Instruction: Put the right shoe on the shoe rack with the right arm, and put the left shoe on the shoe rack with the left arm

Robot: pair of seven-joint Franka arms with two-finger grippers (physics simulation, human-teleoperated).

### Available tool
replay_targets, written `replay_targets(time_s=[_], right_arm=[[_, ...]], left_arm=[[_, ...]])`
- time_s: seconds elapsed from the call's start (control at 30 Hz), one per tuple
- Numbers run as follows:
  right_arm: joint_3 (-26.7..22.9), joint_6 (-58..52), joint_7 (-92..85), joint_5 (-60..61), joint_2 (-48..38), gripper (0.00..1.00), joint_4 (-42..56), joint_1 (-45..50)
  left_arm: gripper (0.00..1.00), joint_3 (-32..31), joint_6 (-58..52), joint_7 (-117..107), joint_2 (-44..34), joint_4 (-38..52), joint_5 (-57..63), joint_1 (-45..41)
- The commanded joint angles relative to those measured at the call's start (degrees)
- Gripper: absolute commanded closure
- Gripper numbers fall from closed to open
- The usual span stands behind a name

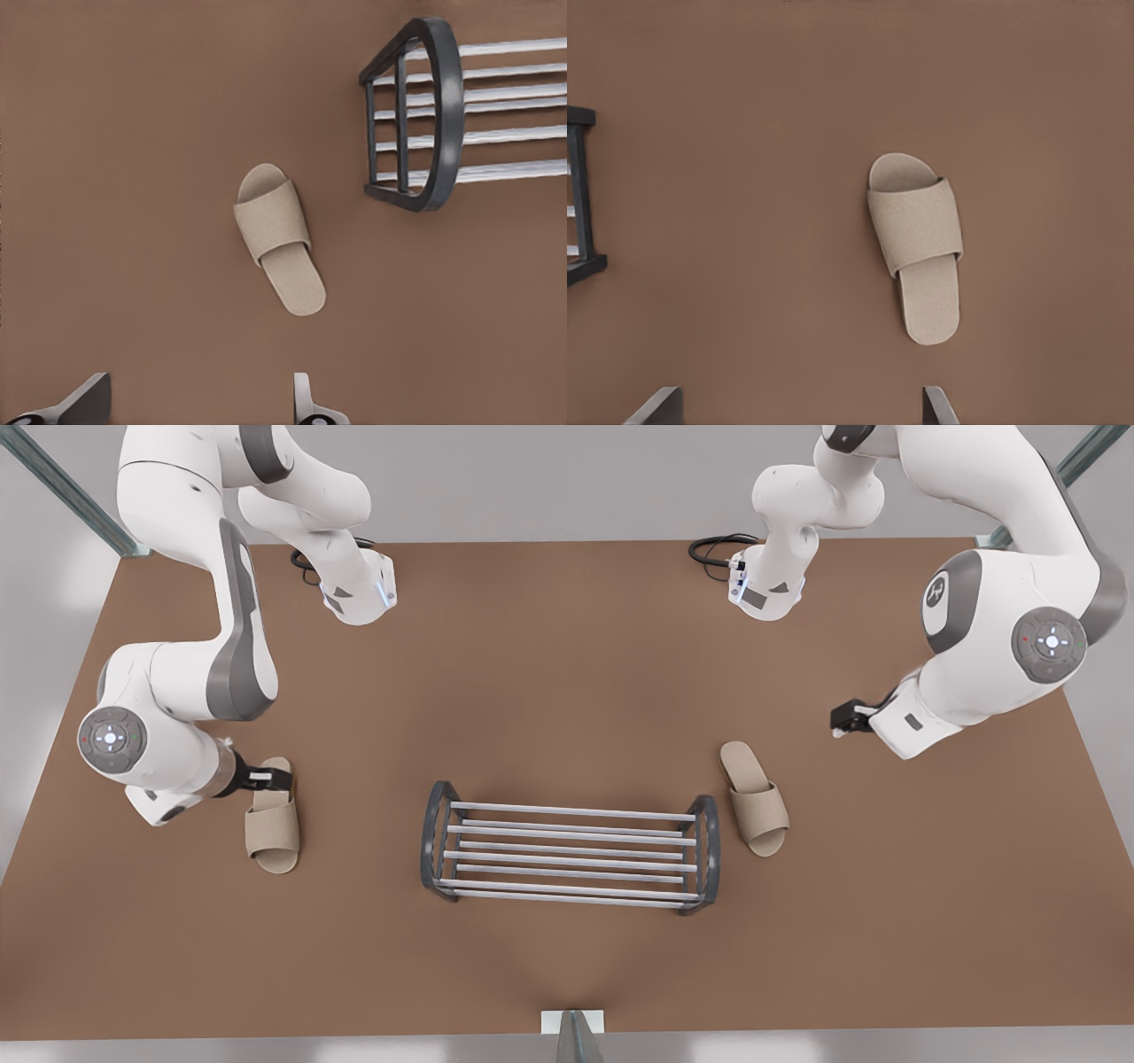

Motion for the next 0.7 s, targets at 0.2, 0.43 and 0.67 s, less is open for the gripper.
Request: replay_targets(time_s=[0.2, 0.43, 0.67], right_arm=[[-0.1, 19.7, -6.3, 0.2, -2.7, 0.00, -22.3, -5.3], [0.2, 56.9, -28.0, 0.7, -7.6, 0.00, -45.9, -13.3], [0.6, 65.1, -41.2, 0.9, -6.0, 0.00, -45.1, -15.3]], left_arm=[[0.00, 0.0, -19.2, -65.5, 12.6, -1.7, 28.8, -52.4], [0.00, 3.6, 36.5, -172.6, 12.1, -34.3, 43.4, -58.3], [0.00, 8.0, 54.3, -206.0, 7.1, -51.4, 77.5, -58.6]])
